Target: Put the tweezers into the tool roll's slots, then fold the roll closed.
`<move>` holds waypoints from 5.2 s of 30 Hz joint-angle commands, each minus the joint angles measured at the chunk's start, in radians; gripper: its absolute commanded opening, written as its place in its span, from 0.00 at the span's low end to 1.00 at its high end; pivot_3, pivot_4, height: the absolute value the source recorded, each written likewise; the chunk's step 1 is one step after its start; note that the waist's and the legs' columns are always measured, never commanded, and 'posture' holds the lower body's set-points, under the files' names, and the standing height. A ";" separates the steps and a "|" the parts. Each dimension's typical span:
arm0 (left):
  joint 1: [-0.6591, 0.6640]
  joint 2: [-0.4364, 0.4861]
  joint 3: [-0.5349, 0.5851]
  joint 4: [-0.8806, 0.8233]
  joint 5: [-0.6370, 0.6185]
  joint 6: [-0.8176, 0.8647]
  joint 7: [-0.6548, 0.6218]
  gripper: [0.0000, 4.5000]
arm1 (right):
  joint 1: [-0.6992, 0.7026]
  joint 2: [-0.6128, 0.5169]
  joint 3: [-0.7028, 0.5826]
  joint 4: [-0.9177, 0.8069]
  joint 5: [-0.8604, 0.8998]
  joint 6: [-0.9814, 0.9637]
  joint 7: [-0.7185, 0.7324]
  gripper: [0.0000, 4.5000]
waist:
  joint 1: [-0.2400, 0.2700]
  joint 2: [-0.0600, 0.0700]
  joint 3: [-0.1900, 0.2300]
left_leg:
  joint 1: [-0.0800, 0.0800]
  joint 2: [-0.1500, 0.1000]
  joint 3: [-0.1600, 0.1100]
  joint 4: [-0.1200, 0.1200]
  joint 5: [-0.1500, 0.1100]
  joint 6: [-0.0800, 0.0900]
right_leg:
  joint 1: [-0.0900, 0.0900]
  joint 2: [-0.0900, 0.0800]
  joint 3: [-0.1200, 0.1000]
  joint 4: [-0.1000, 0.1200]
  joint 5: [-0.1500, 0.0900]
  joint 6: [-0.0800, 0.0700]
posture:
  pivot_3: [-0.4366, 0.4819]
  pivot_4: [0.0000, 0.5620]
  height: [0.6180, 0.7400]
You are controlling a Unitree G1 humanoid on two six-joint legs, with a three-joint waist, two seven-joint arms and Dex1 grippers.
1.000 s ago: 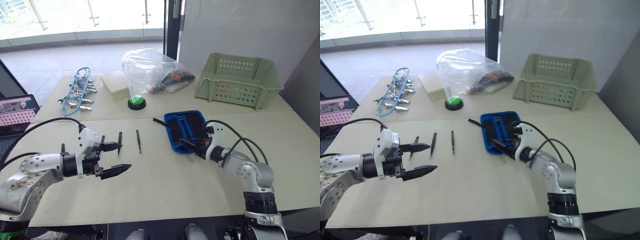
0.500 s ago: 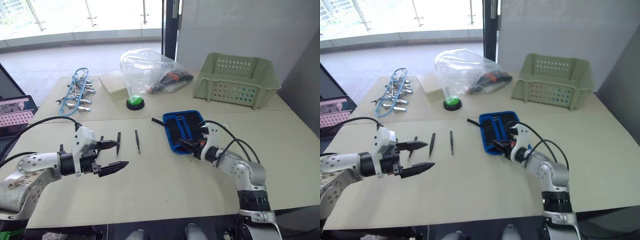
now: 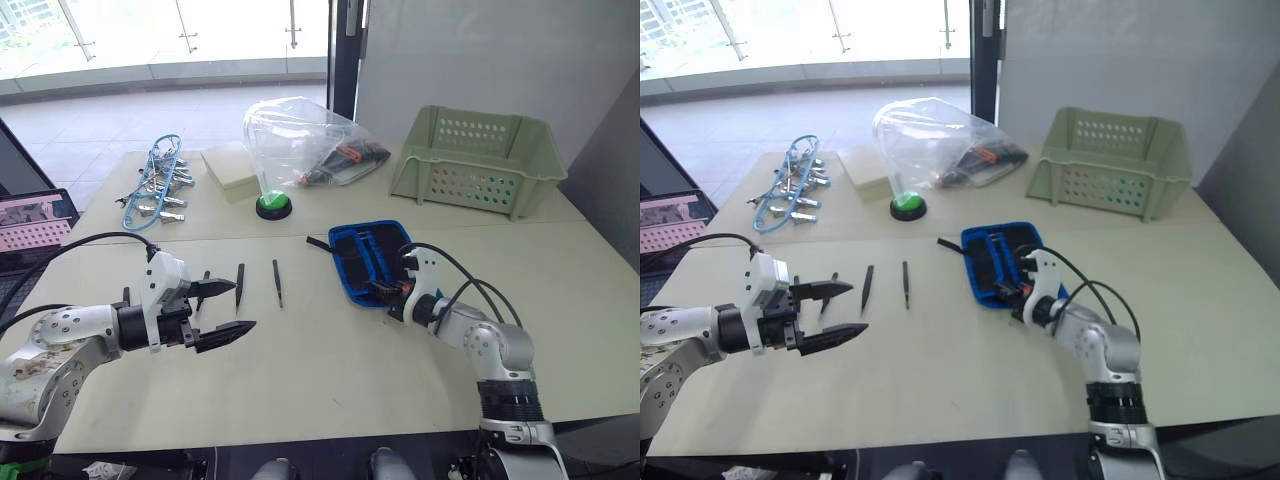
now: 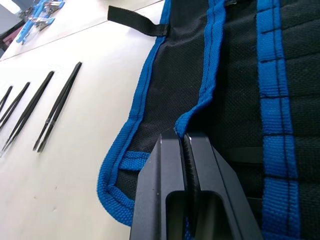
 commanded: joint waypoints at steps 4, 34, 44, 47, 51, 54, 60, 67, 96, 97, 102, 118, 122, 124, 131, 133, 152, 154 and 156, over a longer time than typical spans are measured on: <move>-0.169 -0.019 -0.164 0.118 0.153 -0.115 -0.033 1.00 | 0.062 -0.126 0.097 -0.204 0.039 0.048 0.163 0.01 | 0.005 0.000 0.000 | 0.000 0.000 0.000 0.000 0.000 0.000 | 0.000 0.000 0.000 0.000 0.000 0.000 | 0.48 0.27 1.00; -0.948 -0.508 -0.641 1.211 0.907 -0.913 0.099 0.69 | 0.230 -0.351 0.206 -0.291 -0.147 -0.178 0.326 0.00 | 0.022 -0.008 0.001 | -0.013 -0.003 0.001 0.020 0.000 0.000 | 0.002 0.000 -0.005 -0.001 0.005 0.008 | 0.48 0.27 1.00; -0.894 -0.519 -0.634 1.162 0.888 -0.920 0.057 0.01 | 0.211 -0.374 0.180 -0.167 -0.239 -0.264 0.299 0.00 | 0.023 -0.008 0.001 | -0.013 -0.003 0.001 0.021 0.000 0.000 | 0.003 0.000 -0.005 -0.001 0.005 0.008 | 0.48 0.27 1.00; -0.867 -0.545 -0.627 1.136 0.888 -0.880 0.093 0.01 | 0.162 -0.380 0.166 -0.077 -0.298 -0.337 0.262 0.00 | 0.023 -0.008 0.001 | -0.013 -0.003 0.001 0.022 0.000 0.000 | 0.003 0.000 -0.005 -0.001 0.006 0.008 | 0.48 0.27 1.00; -0.883 -0.588 -0.625 1.185 0.910 -0.855 0.157 0.01 | 0.098 -0.365 0.156 0.019 -0.330 -0.403 0.252 0.00 | 0.029 -0.008 0.001 | -0.014 -0.004 0.001 0.028 0.000 0.001 | 0.003 0.000 -0.005 -0.001 0.006 0.009 | 0.48 0.27 1.00; -0.935 -0.625 -0.607 1.264 0.912 -0.827 0.229 0.01 | 0.050 -0.360 0.159 0.089 -0.364 -0.452 0.251 0.00 | 0.028 -0.008 0.001 | -0.015 -0.004 0.002 0.029 -0.001 0.001 | 0.003 0.000 -0.005 -0.001 0.006 0.009 | 0.48 0.27 1.00; -0.974 -0.646 -0.610 1.346 0.915 -0.846 0.258 0.01 | 0.039 -0.362 0.159 0.121 -0.385 -0.494 0.274 0.00 | 0.022 -0.008 0.001 | -0.016 -0.004 0.003 0.029 -0.001 0.001 | 0.002 0.000 -0.005 0.000 0.006 0.009 | 0.48 0.27 1.00; -0.864 -0.612 -0.599 1.238 0.867 -0.848 0.130 0.01 | 0.096 -0.368 0.127 0.055 -0.344 -0.579 0.355 0.00 | 0.019 -0.007 0.001 | -0.017 -0.004 0.000 0.029 -0.001 0.002 | 0.001 0.000 -0.004 0.001 0.006 0.009 | 0.48 0.27 1.00; -0.795 -0.438 -0.422 1.154 0.662 -0.703 -0.129 0.93 | 0.345 -0.541 0.098 -0.322 -0.181 -0.428 0.622 0.72 | 0.022 -0.007 0.001 | -0.015 -0.004 0.000 0.031 -0.002 0.003 | 0.003 0.000 -0.004 0.000 0.007 0.010 | 0.48 0.27 1.00; -0.789 -0.439 -0.397 1.127 0.619 -0.668 -0.152 0.99 | 0.334 -0.536 0.065 -0.332 -0.121 -0.377 0.625 0.79 | 0.022 -0.007 0.001 | -0.016 -0.003 0.000 0.031 -0.002 0.003 | 0.003 0.000 -0.004 -0.001 0.007 0.010 | 0.48 0.27 1.00; -0.755 -0.488 -0.325 0.973 0.481 -0.479 -0.164 0.94 | 0.249 -0.459 0.003 -0.284 -0.044 -0.312 0.543 0.61 | 0.025 -0.008 0.001 | -0.016 -0.003 -0.001 0.032 -0.002 0.004 | 0.003 0.000 -0.004 -0.001 0.007 0.010 | 0.48 0.27 1.00; -0.746 -0.704 -0.440 0.955 0.592 -0.321 0.132 0.00 | 0.125 -0.197 0.204 -0.011 -0.321 -0.503 0.326 0.00 | 0.022 -0.007 0.001 | -0.016 -0.004 0.000 0.031 -0.001 0.002 | 0.001 -0.001 -0.002 0.001 0.008 0.010 | 0.48 0.27 1.00; -0.739 -0.702 -0.468 0.960 0.614 -0.299 0.124 0.00 | 0.186 -0.199 0.251 -0.050 -0.329 -0.516 0.365 0.00 | 0.021 -0.007 0.001 | -0.016 -0.004 0.000 0.031 -0.001 0.002 | 0.001 0.000 -0.002 0.001 0.008 0.010 | 0.48 0.27 1.00; -0.741 -0.698 -0.483 0.969 0.623 -0.302 0.106 0.00 | 0.213 -0.213 0.275 -0.060 -0.350 -0.522 0.374 0.00 | 0.021 -0.007 0.001 | -0.016 -0.004 0.000 0.031 -0.001 0.002 | 0.002 0.000 -0.002 0.000 0.008 0.010 | 0.48 0.27 1.00; -0.776 -0.731 -0.498 1.027 0.637 -0.315 0.107 0.00 | 0.234 -0.243 0.300 -0.048 -0.396 -0.556 0.391 0.00 | 0.023 -0.007 0.001 | -0.014 -0.004 0.000 0.031 -0.001 0.002 | 0.003 0.000 -0.002 -0.001 0.007 0.010 | 0.48 0.27 1.00; -0.767 -0.741 -0.498 1.033 0.636 -0.310 0.106 0.00 | 0.232 -0.245 0.297 -0.041 -0.399 -0.562 0.391 0.00 | 0.023 -0.007 0.001 | -0.014 -0.004 0.000 0.031 -0.001 0.002 | 0.003 0.000 -0.003 -0.001 0.007 0.010 | 0.48 0.27 1.00; -0.744 -0.673 -0.444 1.166 0.663 -0.416 0.169 0.00 | 0.275 -0.278 0.248 -0.049 -0.365 -0.588 0.443 0.00 | 0.022 -0.008 -0.001 | -0.007 -0.003 0.000 0.031 -0.003 0.005 | 0.008 0.000 -0.002 0.000 0.008 0.009 | 0.48 0.27 1.00; -0.742 -0.680 -0.420 1.146 0.636 -0.425 0.162 0.00 | 0.275 -0.279 0.248 -0.053 -0.360 -0.603 0.454 0.00 | 0.021 -0.008 -0.001 | -0.008 -0.003 0.000 0.031 -0.003 0.005 | 0.007 0.000 -0.002 0.000 0.008 0.009 | 0.48 0.27 1.00; -0.744 -0.692 -0.392 1.123 0.600 -0.427 0.155 0.00 | 0.278 -0.281 0.246 -0.057 -0.349 -0.605 0.468 0.00 | 0.021 -0.008 -0.001 | -0.008 -0.003 0.000 0.031 -0.003 0.005 | 0.007 0.000 -0.002 0.000 0.008 0.009 | 0.48 0.27 1.00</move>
